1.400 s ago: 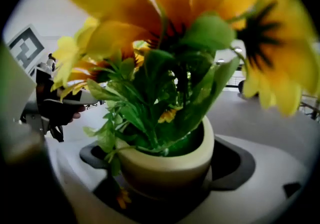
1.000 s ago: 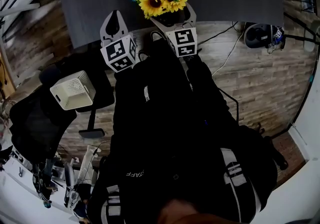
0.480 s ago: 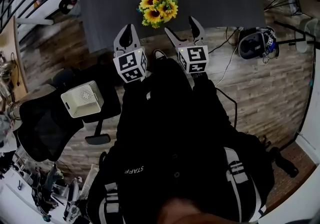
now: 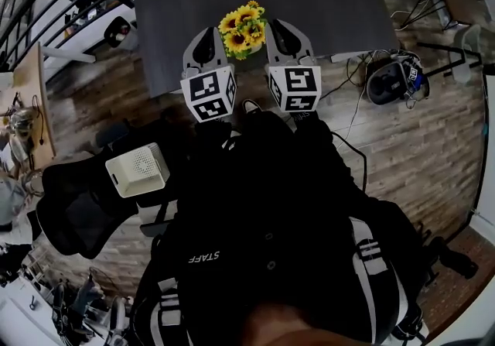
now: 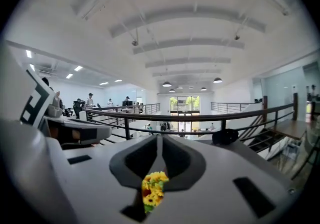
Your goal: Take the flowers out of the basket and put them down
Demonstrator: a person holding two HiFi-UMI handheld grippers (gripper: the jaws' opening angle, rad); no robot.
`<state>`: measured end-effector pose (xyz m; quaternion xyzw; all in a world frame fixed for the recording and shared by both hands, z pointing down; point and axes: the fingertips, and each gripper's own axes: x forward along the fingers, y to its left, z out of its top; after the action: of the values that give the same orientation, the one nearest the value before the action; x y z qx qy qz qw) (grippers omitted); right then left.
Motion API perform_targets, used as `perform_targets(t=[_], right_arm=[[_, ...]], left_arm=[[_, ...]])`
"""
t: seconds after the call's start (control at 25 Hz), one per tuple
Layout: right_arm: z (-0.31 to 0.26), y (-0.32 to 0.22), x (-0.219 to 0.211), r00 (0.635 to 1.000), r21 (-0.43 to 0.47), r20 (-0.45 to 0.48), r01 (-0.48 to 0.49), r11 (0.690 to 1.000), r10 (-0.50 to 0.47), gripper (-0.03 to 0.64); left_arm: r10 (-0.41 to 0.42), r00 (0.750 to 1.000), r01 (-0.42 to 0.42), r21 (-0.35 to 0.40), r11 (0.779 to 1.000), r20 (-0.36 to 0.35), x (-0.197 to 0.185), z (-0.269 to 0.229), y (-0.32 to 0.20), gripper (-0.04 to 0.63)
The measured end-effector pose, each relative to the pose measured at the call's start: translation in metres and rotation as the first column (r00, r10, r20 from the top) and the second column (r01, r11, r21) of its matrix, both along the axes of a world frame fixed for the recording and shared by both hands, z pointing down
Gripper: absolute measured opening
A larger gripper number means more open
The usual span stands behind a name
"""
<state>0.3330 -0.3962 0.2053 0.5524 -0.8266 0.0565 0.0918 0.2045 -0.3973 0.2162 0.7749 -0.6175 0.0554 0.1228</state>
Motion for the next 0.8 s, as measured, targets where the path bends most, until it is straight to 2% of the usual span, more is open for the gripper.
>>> perform_targets(t=[0.12,0.24,0.4,0.52,0.8], right_arm=[[-0.027,0.004,-0.005,1.000,0.034,0.016,0.023,0.999,-0.023,0.015],[-0.049,0.009,-0.009,0.998,0.065,0.034,0.043,0.997,-0.045,0.015],[-0.074,0.012,-0.013,0.995,0.101,0.076,0.055,0.993,-0.063,0.015],[-0.090,0.011,-0.019,0.995,0.124,0.071,0.060,0.990,-0.069,0.015],[-0.104,0.010,-0.027,0.995,0.147,0.065,0.072,0.987,-0.082,0.014]], left_arm=[[0.008,0.999,-0.007,0.014,1.000,-0.035,0.002,-0.023,0.004,-0.002],[0.015,0.998,-0.012,0.051,0.999,-0.055,0.004,-0.049,0.006,-0.002],[0.034,0.999,-0.030,0.104,0.994,-0.036,0.004,-0.080,0.009,-0.002],[0.043,0.999,-0.040,0.138,0.990,-0.020,-0.002,-0.103,0.009,-0.002],[0.070,0.998,-0.068,0.146,0.987,-0.010,-0.001,-0.112,0.009,-0.002]])
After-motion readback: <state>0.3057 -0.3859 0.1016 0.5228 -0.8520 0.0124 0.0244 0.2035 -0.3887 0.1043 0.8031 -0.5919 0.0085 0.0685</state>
